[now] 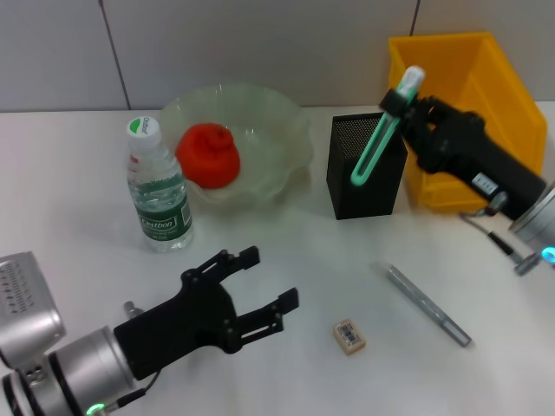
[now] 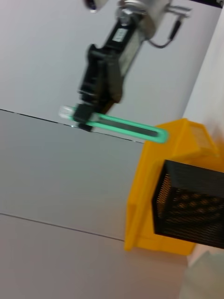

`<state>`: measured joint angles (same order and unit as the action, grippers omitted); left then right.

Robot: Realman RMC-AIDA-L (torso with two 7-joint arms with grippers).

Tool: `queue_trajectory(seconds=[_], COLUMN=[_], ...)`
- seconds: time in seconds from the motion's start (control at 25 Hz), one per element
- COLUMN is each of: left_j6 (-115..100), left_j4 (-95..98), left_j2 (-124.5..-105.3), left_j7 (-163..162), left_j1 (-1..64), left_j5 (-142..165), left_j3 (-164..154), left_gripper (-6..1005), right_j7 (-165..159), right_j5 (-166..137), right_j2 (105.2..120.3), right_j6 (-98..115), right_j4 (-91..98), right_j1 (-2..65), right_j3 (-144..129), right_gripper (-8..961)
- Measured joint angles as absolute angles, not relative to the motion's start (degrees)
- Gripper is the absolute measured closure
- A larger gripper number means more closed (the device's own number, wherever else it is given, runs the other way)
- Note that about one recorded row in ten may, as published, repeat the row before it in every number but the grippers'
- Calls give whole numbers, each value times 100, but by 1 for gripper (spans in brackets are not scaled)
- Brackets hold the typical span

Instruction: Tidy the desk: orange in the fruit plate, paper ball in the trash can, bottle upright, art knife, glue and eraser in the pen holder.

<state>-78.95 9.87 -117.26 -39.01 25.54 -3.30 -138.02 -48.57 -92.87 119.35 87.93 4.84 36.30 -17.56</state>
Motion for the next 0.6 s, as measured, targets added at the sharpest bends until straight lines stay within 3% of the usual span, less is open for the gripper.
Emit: queue_trajectory(seconds=[0.6], left_j6=[-7968], left_j4=[621], left_j2=[-11784], left_j7=[-3965], left_j1=[2530], left_j5=[-291], left_j3=[-13781], left_gripper=[134], right_j7=[-6509], right_j5=[-9319], right_j2=[11893], right_j6=[8164], right_j4=[2139], right_j1=[3859], right_j3=[-2026], right_gripper=[793])
